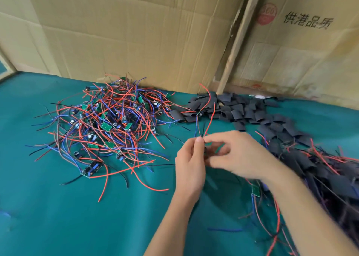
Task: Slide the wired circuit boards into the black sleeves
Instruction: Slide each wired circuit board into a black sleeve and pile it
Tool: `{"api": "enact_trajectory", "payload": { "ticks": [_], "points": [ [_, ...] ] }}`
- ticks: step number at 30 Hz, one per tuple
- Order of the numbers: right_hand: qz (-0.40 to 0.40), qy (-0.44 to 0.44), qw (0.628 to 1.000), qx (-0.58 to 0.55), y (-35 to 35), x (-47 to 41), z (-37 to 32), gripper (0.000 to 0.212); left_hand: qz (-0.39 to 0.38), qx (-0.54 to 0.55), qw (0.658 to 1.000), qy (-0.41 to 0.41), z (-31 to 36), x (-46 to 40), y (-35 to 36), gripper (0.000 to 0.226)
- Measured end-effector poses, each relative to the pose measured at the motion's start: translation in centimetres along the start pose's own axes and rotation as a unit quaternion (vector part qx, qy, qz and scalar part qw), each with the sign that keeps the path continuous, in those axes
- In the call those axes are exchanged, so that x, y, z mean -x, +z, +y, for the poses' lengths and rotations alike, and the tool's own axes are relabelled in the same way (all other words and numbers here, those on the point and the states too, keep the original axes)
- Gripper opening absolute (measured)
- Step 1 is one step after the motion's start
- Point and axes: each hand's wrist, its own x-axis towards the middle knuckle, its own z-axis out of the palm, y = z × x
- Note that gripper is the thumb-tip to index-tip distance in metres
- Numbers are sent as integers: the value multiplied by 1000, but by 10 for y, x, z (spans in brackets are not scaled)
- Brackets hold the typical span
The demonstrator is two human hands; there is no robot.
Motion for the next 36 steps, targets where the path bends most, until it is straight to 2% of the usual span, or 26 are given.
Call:
{"api": "enact_trajectory", "payload": {
  "ticks": [3,5,6,8,9,11,13,15,19,23,25,29,31,36],
  "points": [
    [-63,45,990,-120,-29,-11,12,31,-6,9,1000,-16,3,1,2,25],
    [-13,85,986,-139,-40,-31,26,12,-3,19,999,-32,4,1,2,23],
    [49,111,987,-107,-42,-45,33,7,0,24,999,-39,4,1,3,24],
    [154,142,977,43,-40,-72,51,16,4,30,998,-47,5,1,3,26],
    [157,142,970,120,-37,-82,56,20,4,31,998,-47,5,1,4,26],
    [102,142,960,220,-29,-99,68,34,3,26,999,-44,4,1,3,24],
    [65,156,951,259,-20,-107,78,41,4,14,999,-38,3,0,1,24],
    [89,158,946,271,-17,-107,82,38,5,3,999,-33,2,0,0,25],
    [225,131,946,194,-26,-94,71,34,15,-4,1000,-23,3,1,1,22],
    [357,99,928,43,-34,-62,49,10,18,-25,999,-11,4,1,2,16],
    [370,87,925,-21,-24,-43,38,9,11,-29,999,-11,5,2,2,18],
    [338,86,925,-148,10,-26,31,24,-19,-17,999,-29,6,3,1,15],
    [350,100,922,-131,21,-25,35,24,-25,8,999,-31,5,2,1,14],
    [364,144,918,-71,31,-24,50,25,-9,-3,1000,-12,-1,1,0,31]
  ]
}}
